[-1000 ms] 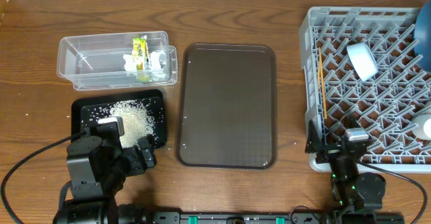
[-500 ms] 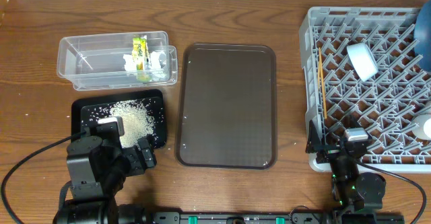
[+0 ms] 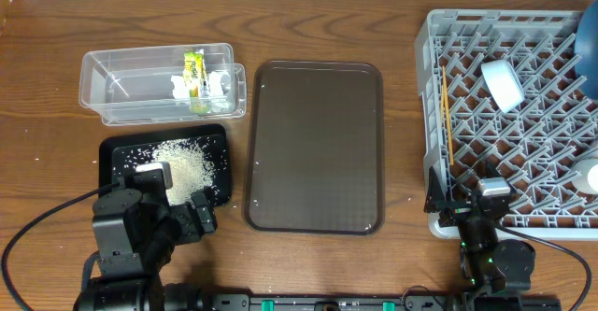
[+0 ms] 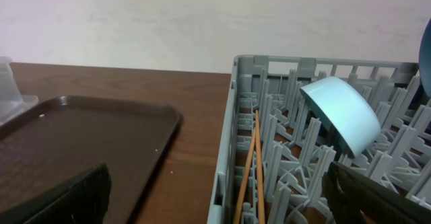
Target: Sort waste into correct bins and load items into the dishwasher rack
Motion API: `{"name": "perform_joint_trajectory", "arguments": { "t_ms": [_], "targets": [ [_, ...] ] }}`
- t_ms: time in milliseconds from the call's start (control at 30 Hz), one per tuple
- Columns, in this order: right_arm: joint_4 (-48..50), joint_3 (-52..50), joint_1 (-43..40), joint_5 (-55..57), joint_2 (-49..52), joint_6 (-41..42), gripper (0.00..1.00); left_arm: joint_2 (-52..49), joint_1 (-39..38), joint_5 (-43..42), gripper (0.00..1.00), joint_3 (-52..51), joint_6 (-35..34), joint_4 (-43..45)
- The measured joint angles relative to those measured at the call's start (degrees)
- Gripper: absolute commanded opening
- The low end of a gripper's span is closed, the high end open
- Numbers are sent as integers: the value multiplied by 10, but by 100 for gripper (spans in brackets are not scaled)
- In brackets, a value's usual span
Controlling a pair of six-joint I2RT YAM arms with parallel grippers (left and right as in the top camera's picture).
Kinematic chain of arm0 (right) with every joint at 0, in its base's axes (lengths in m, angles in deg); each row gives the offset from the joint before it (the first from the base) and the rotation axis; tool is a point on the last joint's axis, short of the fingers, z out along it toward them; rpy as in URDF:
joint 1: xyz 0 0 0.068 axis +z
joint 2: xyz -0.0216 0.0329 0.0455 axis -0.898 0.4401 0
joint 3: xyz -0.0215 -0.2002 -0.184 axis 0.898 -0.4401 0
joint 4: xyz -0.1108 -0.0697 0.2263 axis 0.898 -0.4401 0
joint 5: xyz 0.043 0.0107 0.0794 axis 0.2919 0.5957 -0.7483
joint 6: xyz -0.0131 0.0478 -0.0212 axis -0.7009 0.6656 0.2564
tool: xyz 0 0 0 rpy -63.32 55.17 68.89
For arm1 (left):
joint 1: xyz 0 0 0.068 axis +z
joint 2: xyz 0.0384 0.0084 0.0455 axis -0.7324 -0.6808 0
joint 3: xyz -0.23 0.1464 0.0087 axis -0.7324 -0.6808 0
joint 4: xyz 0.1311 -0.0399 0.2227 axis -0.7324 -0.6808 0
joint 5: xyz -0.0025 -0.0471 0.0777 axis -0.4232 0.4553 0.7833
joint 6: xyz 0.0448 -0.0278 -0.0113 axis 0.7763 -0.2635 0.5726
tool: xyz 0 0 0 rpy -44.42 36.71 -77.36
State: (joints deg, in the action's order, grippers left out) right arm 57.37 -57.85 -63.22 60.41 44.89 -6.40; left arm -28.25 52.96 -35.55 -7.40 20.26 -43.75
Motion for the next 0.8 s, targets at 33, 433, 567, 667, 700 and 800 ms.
{"name": "perform_joint_trajectory", "arguments": {
  "t_ms": [33,433,567,667,700,800],
  "targets": [
    [0,0,0,0,0,0,99,0,0,0,95,0,0,0],
    [0,0,0,0,0,0,99,9,0,0,95,0,0,0],
    [0,0,0,0,0,0,99,37,-2,14,95,0,0,-1],
    [0,0,0,0,0,0,99,83,-14,27,95,-12,0,6],
    [0,0,0,1,0,0,99,99,-18,30,95,-22,0,15],
    [0,0,0,1,0,0,99,166,-32,38,95,-71,0,54]
  ]
}}
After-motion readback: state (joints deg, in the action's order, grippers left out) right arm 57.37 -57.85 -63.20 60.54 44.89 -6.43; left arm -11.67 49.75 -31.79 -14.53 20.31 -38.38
